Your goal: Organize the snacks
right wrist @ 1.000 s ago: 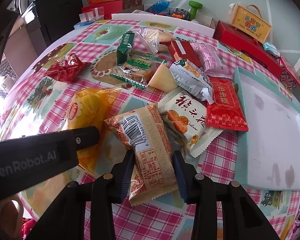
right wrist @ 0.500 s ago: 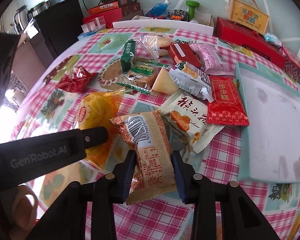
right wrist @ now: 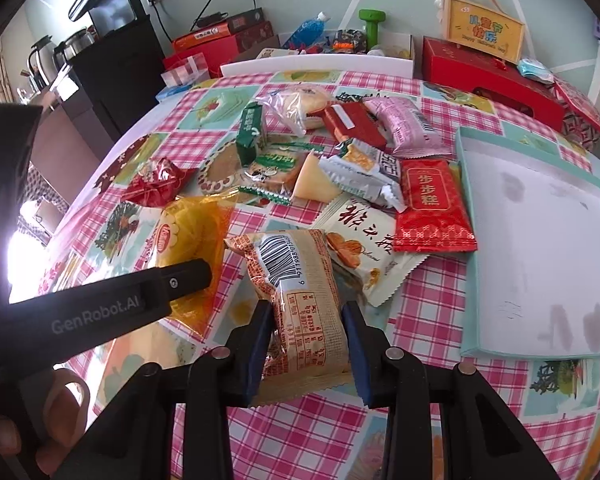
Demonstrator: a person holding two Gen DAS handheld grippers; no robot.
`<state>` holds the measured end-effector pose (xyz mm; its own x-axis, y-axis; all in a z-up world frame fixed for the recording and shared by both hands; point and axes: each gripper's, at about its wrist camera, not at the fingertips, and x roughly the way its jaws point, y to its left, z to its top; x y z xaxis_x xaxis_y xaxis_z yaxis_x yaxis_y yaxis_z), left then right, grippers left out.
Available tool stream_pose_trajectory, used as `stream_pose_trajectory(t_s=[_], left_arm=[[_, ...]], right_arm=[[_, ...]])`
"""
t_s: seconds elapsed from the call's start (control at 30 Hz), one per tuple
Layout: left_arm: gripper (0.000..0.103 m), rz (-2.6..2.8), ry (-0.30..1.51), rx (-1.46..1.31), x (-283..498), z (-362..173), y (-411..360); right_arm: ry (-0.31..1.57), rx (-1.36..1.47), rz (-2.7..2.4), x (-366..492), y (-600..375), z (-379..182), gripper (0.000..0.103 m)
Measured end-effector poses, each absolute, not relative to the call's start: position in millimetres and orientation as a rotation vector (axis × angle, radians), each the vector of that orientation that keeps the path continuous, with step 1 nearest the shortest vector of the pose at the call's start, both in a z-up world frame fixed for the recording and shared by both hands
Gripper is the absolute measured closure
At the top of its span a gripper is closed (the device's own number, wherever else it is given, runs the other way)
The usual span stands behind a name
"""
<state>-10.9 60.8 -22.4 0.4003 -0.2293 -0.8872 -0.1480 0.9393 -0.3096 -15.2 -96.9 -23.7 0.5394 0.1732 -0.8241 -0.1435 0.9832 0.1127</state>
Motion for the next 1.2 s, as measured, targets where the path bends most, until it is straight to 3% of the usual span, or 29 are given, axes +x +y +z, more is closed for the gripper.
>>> stream_pose_trajectory(t_s=[1.2], left_arm=[[0.064, -0.131, 1.14, -0.158, 1.8, 6.0, -28.3]], right_arm=[[0.837, 0.258, -0.062, -22.2, -221.9, 15.4, 0.065]])
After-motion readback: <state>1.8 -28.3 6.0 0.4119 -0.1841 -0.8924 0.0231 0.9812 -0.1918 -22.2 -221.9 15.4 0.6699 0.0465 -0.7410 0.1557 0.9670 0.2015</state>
